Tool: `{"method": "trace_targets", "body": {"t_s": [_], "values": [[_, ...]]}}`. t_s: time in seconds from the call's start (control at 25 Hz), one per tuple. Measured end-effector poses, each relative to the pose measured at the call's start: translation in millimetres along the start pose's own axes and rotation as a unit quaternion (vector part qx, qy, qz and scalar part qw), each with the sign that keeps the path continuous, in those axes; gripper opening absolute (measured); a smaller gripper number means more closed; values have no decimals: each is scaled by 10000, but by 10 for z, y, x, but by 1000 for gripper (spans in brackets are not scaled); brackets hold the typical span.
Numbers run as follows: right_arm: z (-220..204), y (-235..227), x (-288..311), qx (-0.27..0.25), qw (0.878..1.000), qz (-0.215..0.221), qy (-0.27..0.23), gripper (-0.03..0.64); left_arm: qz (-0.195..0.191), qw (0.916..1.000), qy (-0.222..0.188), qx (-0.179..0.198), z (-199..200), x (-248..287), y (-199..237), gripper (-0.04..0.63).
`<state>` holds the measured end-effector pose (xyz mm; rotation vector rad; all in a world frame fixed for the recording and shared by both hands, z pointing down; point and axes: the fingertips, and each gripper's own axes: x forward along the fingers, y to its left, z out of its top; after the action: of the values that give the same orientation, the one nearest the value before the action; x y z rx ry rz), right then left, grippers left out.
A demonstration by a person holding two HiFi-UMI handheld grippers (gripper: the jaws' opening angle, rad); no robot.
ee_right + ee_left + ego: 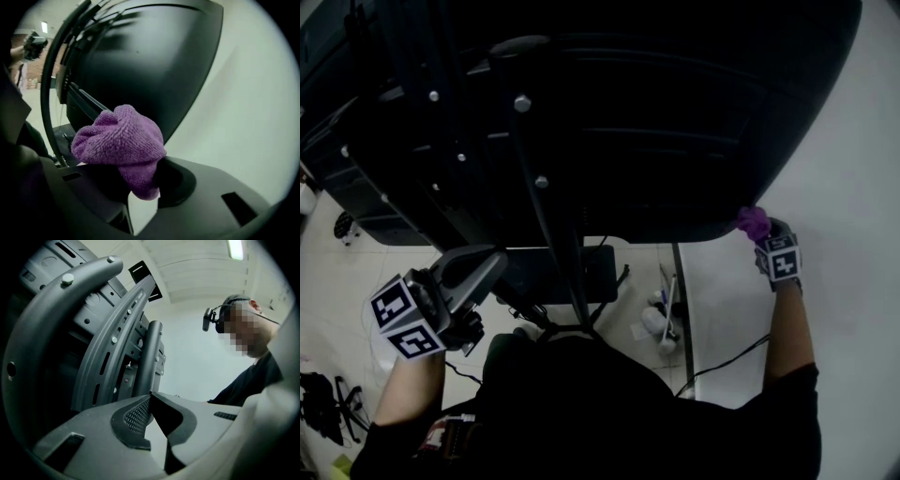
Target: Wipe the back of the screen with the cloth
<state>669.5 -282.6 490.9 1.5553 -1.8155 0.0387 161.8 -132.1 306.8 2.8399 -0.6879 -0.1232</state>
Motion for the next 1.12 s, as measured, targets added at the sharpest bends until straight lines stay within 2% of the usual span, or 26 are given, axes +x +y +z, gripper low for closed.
{"method": "trace_targets", "body": {"t_s": [0.04,0.12,0.2,0.28,0.48,0.72,0.84,0.96,1.12], "values": [[-95,-62,12,146,9997,-100,195,95,1,10000,-21,-10,-1,-1,16,-5],[-132,3,-25,305,9994,-37,153,95,16,10000,-63,-39,-13,-6,54,-5],[-10,256,-137,253,9989,225,-311,95,43,9999,-101,-84,-36,-19,98,-5],[219,720,-328,238,9932,733,-873,97,85,9998,-110,-123,-91,-36,142,-5],[718,1986,-822,521,9616,2024,-1781,97,198,9994,-82,-261,-329,-66,209,-5],[1174,2864,-1280,735,9223,2922,-2422,95,179,9990,-133,-385,-487,-33,204,-5],[1331,3110,-1479,765,9045,3282,-2616,95,178,9991,-85,-368,-566,-12,190,-5],[1430,3184,-1591,975,8918,3502,-2692,95,176,9987,-25,-473,-659,2,195,-5],[1451,3128,-1593,1352,8840,3567,-2702,97,198,9985,51,-518,-736,8,199,-5]]}}
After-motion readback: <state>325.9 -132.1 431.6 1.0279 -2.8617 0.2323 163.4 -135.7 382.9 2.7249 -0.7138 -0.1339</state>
